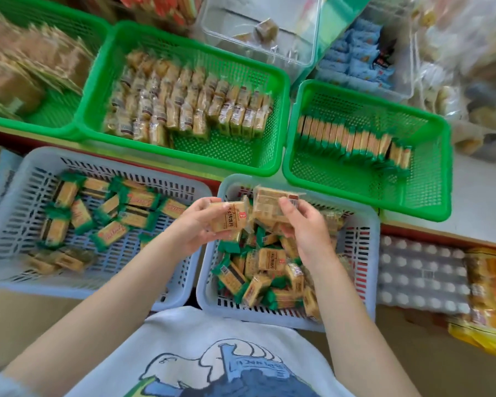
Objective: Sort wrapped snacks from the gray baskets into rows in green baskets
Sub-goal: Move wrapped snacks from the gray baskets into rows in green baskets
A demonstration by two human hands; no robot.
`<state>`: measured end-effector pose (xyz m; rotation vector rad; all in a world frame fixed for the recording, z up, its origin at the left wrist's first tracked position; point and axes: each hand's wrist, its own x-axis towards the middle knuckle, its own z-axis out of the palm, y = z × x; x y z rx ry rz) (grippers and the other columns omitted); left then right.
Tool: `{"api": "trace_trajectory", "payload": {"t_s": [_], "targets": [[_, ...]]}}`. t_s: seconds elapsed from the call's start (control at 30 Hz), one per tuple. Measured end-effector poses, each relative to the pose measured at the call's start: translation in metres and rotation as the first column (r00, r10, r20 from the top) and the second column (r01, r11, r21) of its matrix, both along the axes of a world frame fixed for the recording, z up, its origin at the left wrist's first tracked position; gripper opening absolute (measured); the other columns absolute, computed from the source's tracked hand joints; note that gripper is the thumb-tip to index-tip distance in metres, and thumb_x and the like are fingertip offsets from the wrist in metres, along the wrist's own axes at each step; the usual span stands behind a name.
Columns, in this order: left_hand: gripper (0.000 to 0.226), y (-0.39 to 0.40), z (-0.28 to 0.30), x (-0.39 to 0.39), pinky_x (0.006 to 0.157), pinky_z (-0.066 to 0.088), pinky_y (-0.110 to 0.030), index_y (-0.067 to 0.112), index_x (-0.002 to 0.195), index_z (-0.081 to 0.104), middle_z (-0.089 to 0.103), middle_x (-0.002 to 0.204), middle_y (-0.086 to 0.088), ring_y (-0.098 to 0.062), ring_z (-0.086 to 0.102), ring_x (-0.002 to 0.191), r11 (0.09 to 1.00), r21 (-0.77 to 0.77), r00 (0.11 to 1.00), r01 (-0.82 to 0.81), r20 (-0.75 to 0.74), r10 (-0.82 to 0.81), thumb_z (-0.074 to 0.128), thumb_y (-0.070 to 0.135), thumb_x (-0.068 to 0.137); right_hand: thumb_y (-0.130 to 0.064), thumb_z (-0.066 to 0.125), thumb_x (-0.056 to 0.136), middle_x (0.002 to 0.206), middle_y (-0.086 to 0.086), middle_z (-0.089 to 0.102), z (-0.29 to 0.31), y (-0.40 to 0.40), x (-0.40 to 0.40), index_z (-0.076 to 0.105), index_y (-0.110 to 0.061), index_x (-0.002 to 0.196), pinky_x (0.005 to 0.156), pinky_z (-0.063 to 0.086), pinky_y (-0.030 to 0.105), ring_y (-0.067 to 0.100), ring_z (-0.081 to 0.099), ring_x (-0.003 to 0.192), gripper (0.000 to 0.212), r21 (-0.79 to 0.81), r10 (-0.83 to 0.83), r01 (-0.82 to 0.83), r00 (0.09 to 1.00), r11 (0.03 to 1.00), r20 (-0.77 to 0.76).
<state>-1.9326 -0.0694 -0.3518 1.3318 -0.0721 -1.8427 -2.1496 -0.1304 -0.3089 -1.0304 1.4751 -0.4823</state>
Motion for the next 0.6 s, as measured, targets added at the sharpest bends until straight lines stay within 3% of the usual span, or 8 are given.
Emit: {"api": "trace_trajectory", "payload": {"t_s": [0.1,0.2,0.3,0.37,0.4,0.47,0.53,0.6], "targets": [[0.036,-0.013,0.014,0.004,0.071,0.059,-0.030,0.014,0.116,0.058,0.070,0.112,-0.011,-0.021,0.071,0.098,0.995,-0.092,0.998,0.049,-0.040,-0.053,0.064,0.037,0.090,-0.049,0.058,0.098,0.100,-0.005,0.071,0.014,0.003,0.035,0.066,-0.026,0.100,0.082,0.051,0.023,0.002,0.067,0.091,0.024,-0.076,0.151,-0.154,0.987,0.985,-0.048],[0.058,-0.026,0.025,0.017,0.079,0.058,-0.029,0.010,0.131,0.059,0.068,0.125,-0.013,-0.021,0.069,0.105,0.983,-0.164,0.995,0.081,-0.038,-0.089,0.060,0.049,0.087,-0.051,0.051,0.099,0.113,0.005,0.062,0.017,-0.002,0.064,0.050,-0.017,0.118,0.081,0.051,0.028,0.020,0.063,0.102,0.039,-0.105,0.174,-0.178,0.983,0.978,-0.052],[0.071,-0.038,0.033,0.037,0.084,0.059,-0.029,0.011,0.136,0.058,0.067,0.128,-0.013,-0.019,0.068,0.105,0.978,-0.176,0.993,0.116,-0.011,-0.120,0.057,0.058,0.082,-0.043,0.043,0.104,0.127,0.000,0.050,0.017,-0.012,0.086,0.027,-0.022,0.147,0.069,0.042,0.004,0.002,0.055,0.100,0.050,-0.044,0.206,-0.205,0.979,0.978,0.008],[0.073,-0.046,0.039,0.048,0.088,0.058,-0.030,0.010,0.135,0.058,0.068,0.126,-0.014,-0.021,0.067,0.108,0.968,-0.193,0.986,0.162,0.001,-0.165,0.057,0.060,0.082,-0.045,0.040,0.105,0.138,-0.001,0.045,0.014,-0.018,0.098,0.019,-0.021,0.156,0.065,0.037,-0.005,0.005,0.051,0.107,0.061,-0.023,0.270,-0.270,0.963,0.963,0.012],[0.071,-0.051,0.040,0.054,0.086,0.058,-0.030,0.009,0.135,0.057,0.069,0.123,-0.014,-0.020,0.068,0.106,0.960,-0.211,0.982,0.184,0.012,-0.186,0.058,0.058,0.084,-0.046,0.040,0.104,0.143,0.001,0.044,0.014,-0.022,0.105,0.017,-0.021,0.158,0.070,0.037,-0.004,0.008,0.048,0.116,0.063,-0.024,0.295,-0.295,0.955,0.955,0.015],[0.051,-0.059,0.045,0.064,0.078,0.058,-0.028,0.008,0.128,0.062,0.071,0.111,-0.011,-0.018,0.070,0.097,0.949,-0.244,0.979,0.201,0.017,-0.204,0.056,0.045,0.093,-0.049,0.044,0.102,0.149,0.003,0.043,0.014,-0.031,0.117,0.016,-0.024,0.159,0.088,0.042,0.012,0.013,0.047,0.125,0.067,-0.001,0.299,-0.299,0.954,0.954,0.037],[0.029,-0.070,0.047,0.075,0.075,0.059,-0.027,0.012,0.113,0.067,0.071,0.105,-0.009,-0.016,0.070,0.089,0.947,-0.259,0.982,0.189,0.020,-0.190,0.047,0.030,0.102,-0.055,0.058,0.094,0.144,0.003,0.048,0.013,-0.044,0.125,0.017,-0.033,0.157,0.091,0.046,0.026,0.016,0.056,0.121,0.078,0.028,0.262,-0.266,0.960,0.964,0.098],[0.023,-0.083,0.049,0.083,0.077,0.056,-0.030,0.016,0.111,0.064,0.068,0.109,-0.010,-0.018,0.067,0.092,0.950,-0.265,0.986,0.166,0.054,-0.157,0.044,0.026,0.104,-0.058,0.072,0.078,0.136,0.005,0.056,0.013,-0.061,0.130,0.021,-0.043,0.152,0.090,0.051,0.035,0.021,0.064,0.114,0.092,0.065,0.228,-0.243,0.957,0.968,0.176]]}}
